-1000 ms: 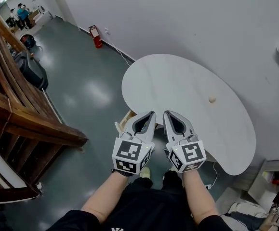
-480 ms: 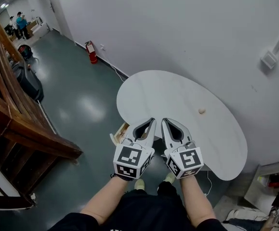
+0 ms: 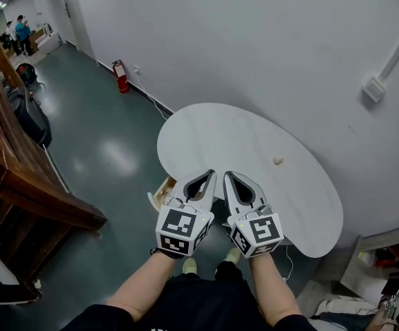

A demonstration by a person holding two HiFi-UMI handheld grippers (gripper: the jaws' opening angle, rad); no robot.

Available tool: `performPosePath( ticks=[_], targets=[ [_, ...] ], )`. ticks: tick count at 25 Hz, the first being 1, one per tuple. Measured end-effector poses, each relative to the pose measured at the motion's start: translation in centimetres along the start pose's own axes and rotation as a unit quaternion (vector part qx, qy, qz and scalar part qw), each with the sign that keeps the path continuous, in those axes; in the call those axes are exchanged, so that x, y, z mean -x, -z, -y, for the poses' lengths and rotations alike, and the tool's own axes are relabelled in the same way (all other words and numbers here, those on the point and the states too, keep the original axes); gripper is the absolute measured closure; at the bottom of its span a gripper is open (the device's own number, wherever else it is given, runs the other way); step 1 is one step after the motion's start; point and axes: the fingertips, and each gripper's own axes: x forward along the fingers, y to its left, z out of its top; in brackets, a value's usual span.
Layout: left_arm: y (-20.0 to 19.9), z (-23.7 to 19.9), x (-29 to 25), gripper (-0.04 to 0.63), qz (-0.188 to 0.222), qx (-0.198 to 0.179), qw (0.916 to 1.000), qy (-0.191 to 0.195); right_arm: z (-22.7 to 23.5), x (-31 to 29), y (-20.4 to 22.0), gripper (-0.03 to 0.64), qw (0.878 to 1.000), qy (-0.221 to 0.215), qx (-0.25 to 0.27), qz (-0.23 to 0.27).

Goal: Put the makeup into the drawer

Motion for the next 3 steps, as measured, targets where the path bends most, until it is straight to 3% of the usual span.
performPosePath(
  ticks=[3],
  targets=[
    [0.20,-0.33,0.15,0.584,-0.002,0.001,1.0000,0.001,-0.30,-0.22,0.18,0.603,1.000,0.002,0.001,-0.002]
  ],
)
